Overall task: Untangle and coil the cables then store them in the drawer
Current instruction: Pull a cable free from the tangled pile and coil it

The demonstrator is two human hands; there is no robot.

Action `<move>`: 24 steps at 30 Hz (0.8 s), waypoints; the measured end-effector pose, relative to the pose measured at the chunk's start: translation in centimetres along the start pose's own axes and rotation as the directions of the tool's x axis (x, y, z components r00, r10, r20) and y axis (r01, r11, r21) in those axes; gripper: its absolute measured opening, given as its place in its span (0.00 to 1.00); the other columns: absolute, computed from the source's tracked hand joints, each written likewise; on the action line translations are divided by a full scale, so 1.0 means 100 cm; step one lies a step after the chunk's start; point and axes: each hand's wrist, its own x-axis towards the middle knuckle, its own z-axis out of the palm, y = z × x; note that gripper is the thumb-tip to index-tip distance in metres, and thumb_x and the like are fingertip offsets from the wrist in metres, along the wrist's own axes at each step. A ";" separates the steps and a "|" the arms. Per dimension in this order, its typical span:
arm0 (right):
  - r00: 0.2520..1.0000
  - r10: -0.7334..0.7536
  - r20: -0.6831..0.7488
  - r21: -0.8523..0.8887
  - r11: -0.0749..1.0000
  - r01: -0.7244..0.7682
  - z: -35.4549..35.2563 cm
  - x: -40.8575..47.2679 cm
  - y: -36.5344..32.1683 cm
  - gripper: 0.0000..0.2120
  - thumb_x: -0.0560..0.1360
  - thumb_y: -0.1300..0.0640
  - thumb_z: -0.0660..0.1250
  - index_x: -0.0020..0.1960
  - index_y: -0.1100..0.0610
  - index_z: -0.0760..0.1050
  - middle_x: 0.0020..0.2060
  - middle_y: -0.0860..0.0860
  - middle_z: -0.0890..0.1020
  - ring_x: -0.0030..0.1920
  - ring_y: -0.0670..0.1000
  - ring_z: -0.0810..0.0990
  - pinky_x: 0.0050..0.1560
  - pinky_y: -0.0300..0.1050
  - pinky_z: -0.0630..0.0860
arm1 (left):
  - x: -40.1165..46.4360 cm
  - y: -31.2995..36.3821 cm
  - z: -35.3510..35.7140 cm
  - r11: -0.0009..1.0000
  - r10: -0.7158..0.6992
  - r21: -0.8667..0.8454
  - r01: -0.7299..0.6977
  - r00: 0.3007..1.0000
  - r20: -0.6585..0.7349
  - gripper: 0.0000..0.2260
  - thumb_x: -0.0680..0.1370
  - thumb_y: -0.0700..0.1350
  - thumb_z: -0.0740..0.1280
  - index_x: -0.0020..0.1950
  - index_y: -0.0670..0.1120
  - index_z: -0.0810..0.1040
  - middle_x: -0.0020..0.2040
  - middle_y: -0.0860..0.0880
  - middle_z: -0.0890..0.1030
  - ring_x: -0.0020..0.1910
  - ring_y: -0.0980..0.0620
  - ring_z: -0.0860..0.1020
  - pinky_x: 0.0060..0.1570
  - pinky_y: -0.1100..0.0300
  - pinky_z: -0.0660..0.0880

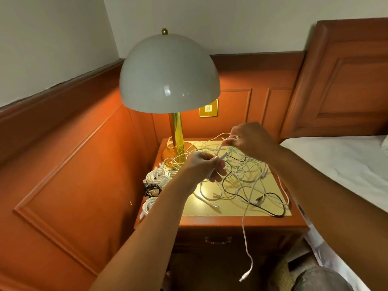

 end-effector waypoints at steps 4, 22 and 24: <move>0.999 -0.051 -0.016 0.022 0.998 0.051 -0.012 -0.003 -0.013 0.08 0.76 0.53 0.70 0.49 0.59 0.82 0.41 0.48 0.78 0.40 0.45 0.72 0.37 0.41 0.63 | 0.010 0.000 0.005 0.998 -0.057 0.032 0.059 0.997 -0.060 0.12 0.83 0.39 0.59 0.44 0.36 0.79 0.37 0.42 0.83 0.30 0.51 0.81 0.36 0.59 0.77; 0.904 0.261 0.338 0.878 0.259 -0.403 0.065 -0.081 -0.033 0.08 0.80 0.66 0.58 0.52 0.63 0.77 0.31 0.54 0.72 0.25 0.46 0.62 0.24 0.37 0.57 | 0.030 0.001 0.004 0.865 -0.143 -0.500 0.042 0.976 -0.166 0.13 0.84 0.39 0.56 0.57 0.33 0.77 0.46 0.41 0.84 0.43 0.48 0.84 0.46 0.58 0.80; 0.890 0.268 0.368 0.890 0.174 -0.421 0.073 -0.085 -0.033 0.09 0.81 0.66 0.57 0.49 0.64 0.77 0.29 0.54 0.71 0.24 0.47 0.61 0.24 0.36 0.55 | 0.030 0.002 0.004 0.854 -0.129 -0.520 0.031 0.980 -0.154 0.13 0.83 0.39 0.56 0.57 0.33 0.77 0.44 0.42 0.85 0.42 0.48 0.84 0.45 0.58 0.80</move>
